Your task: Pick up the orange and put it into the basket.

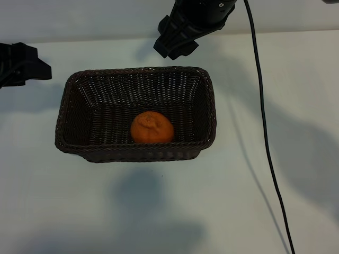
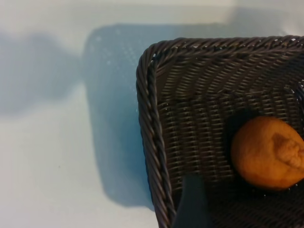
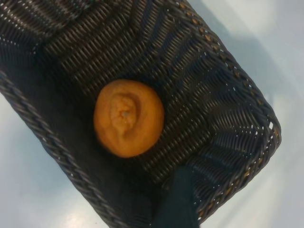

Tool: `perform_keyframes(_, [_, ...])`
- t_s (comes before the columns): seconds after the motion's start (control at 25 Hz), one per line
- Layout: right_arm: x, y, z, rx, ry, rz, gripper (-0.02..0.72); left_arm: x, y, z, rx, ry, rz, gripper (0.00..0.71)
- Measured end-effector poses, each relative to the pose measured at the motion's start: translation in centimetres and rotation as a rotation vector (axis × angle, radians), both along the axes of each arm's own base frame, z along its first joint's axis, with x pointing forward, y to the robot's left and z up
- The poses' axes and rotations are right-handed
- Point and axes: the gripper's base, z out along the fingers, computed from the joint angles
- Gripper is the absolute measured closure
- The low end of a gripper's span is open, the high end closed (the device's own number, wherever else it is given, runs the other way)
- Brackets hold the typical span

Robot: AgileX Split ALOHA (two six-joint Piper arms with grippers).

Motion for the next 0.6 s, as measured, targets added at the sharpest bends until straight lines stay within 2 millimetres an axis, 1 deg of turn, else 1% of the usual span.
perform_keyframes(0.6, [0.00,0.00,0.00,0.003,0.002,-0.006,0.104,0.07,0.05,0.03,0.006,-0.009,0.002,0.122])
